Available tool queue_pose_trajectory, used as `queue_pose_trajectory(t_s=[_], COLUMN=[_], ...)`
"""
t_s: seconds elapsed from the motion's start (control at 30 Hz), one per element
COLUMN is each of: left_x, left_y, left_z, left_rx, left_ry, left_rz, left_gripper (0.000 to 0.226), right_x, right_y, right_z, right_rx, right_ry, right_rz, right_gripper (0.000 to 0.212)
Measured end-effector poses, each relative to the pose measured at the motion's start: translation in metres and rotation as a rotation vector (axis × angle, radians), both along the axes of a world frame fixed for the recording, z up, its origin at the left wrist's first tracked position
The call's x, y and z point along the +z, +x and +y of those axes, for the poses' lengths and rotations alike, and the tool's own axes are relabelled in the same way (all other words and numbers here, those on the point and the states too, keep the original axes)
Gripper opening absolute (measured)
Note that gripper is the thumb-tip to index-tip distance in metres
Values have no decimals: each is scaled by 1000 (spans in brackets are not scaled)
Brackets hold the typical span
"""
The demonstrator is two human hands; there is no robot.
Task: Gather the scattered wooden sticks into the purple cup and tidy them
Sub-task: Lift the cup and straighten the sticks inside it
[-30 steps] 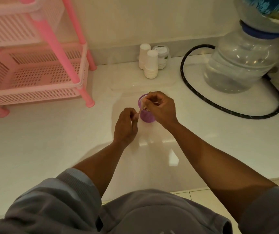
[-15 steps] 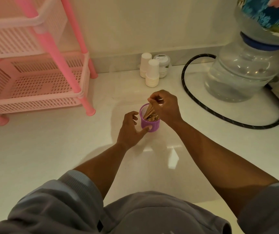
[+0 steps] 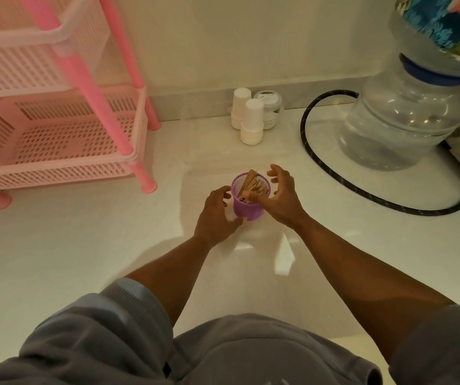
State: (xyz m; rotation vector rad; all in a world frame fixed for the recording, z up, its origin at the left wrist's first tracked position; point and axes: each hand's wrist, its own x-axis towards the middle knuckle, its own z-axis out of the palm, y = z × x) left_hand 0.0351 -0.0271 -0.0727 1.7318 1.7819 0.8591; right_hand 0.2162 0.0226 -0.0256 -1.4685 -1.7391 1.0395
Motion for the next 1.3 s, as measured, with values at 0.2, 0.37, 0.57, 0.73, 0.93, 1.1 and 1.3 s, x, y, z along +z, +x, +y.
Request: queue_pose_trajectory(t_s=[0.2,0.37,0.57,0.73,0.93,1.1,1.3], left_x=[-16,-31,-38,-40,-42,-43,-45], left_y=[-5,-8,-6,-6,-5,-6,-6], left_z=[-9,-19,-24,-24,-19,-21,-19], left_rx=[74,66,44,54,103,109,112], left_ry=[-89,-109,-127,-94,-117,-113,-131], left_rz=[276,416,463,485,537,548,546], left_gripper=[68,65,65,65,66,65,65], right_x=[-19,-30,-31,-19,19,12,19], right_y=[-8,-12,-19,-26,-61,-68,-66], right_z=[-8,-9,-11,-6,-1,-3,6], right_rx=[68,30,-31,-37,-240,-293,-289], right_ry=[-118,-126,-122,-67,245,149,143], right_rz=[14,137,215,96,135,90,105], right_gripper=[133,124,104,93,91,90,86])
